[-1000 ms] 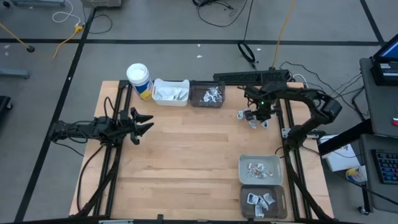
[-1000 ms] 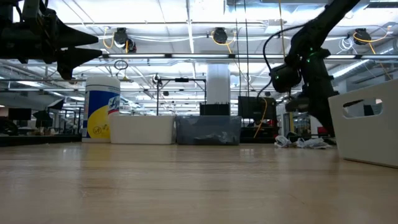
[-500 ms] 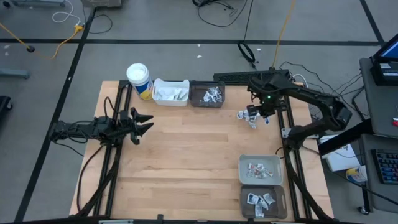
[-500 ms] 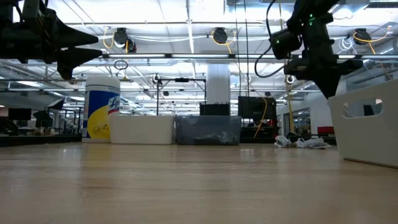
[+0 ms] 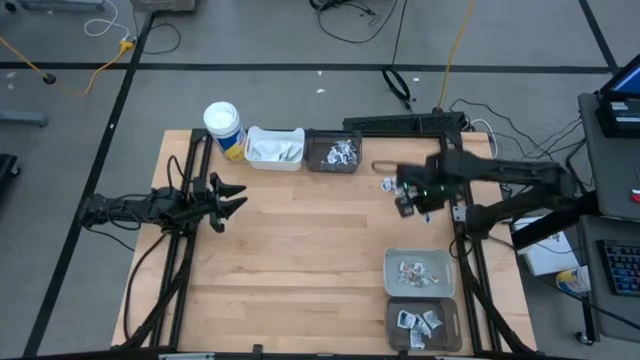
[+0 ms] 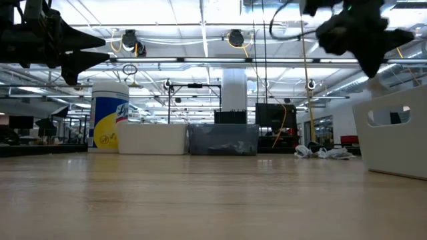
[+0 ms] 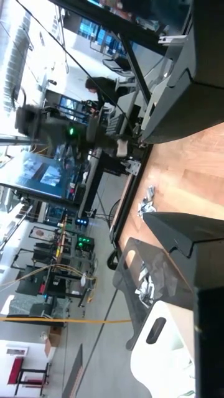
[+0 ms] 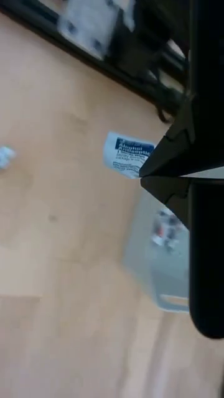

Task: Pick & Place First Aid Supplies
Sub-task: Put the blue alcohol pad into the bottom black bin

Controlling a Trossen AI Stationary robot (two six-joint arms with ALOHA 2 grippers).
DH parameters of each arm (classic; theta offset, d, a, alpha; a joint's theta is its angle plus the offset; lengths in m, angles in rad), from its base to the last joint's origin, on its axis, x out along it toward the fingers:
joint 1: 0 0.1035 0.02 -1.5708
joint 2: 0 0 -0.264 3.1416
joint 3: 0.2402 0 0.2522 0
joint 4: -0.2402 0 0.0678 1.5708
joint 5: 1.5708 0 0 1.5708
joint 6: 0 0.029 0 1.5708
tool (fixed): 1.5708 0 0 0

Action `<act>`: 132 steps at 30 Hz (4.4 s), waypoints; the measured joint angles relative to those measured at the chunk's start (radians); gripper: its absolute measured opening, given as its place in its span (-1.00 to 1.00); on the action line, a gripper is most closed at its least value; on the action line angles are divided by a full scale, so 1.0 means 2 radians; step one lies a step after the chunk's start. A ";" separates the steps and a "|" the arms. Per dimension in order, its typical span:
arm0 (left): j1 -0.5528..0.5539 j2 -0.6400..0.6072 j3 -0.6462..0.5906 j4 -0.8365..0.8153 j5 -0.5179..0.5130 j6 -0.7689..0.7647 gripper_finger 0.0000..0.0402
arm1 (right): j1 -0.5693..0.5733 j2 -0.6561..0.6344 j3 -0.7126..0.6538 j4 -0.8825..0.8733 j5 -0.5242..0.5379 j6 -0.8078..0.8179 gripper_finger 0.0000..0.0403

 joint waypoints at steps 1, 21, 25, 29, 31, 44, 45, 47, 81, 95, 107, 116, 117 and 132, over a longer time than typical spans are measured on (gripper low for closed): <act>0.000 0.000 0.000 0.000 0.000 0.000 -0.02 | 0.030 -0.004 0.000 0.000 0.000 0.025 -1.00; 0.000 0.000 0.000 0.000 0.000 0.000 -0.03 | 0.474 0.091 0.098 0.052 0.042 0.398 -1.00; 0.000 0.000 0.000 0.000 0.000 0.000 -0.03 | 0.524 0.140 0.137 0.079 0.043 0.444 -1.00; 0.000 0.000 0.000 0.000 0.000 0.000 -0.03 | 0.566 0.187 0.164 0.118 0.042 0.488 -1.00; 0.000 0.000 0.000 0.000 0.000 0.000 -0.02 | 0.578 0.204 0.166 0.137 0.039 0.501 -1.00; 0.000 0.000 0.000 0.000 0.000 0.000 -0.03 | 0.573 0.256 0.166 0.133 0.078 0.490 -0.67; 0.000 0.000 0.000 0.000 0.000 0.000 -0.02 | 0.571 0.256 0.166 0.133 0.078 0.490 -0.58; 0.000 0.000 0.000 0.000 0.000 0.000 -0.03 | 0.566 0.256 0.166 0.129 0.081 0.491 -0.41; 0.000 0.000 0.000 0.000 0.000 0.000 -0.03 | -0.002 0.059 0.028 -0.003 0.090 -0.026 0.01; 0.000 0.000 0.000 0.000 0.000 0.000 -0.03 | -0.157 0.096 -0.004 0.105 0.052 -0.189 0.00; 0.000 0.000 0.000 0.000 0.000 0.000 -0.02 | -0.167 0.114 -0.142 0.270 0.023 -0.192 0.00; 0.000 0.000 0.000 0.000 0.000 0.000 -0.03 | -0.193 0.133 -0.178 0.330 -0.013 -0.206 -0.07; 0.000 0.000 0.000 0.000 0.000 0.000 -0.03 | -0.195 0.136 -0.178 0.332 -0.019 -0.208 -0.10; 0.000 0.000 0.000 0.000 0.000 0.000 -0.03 | -0.199 0.138 -0.179 0.304 -0.027 -0.223 -0.95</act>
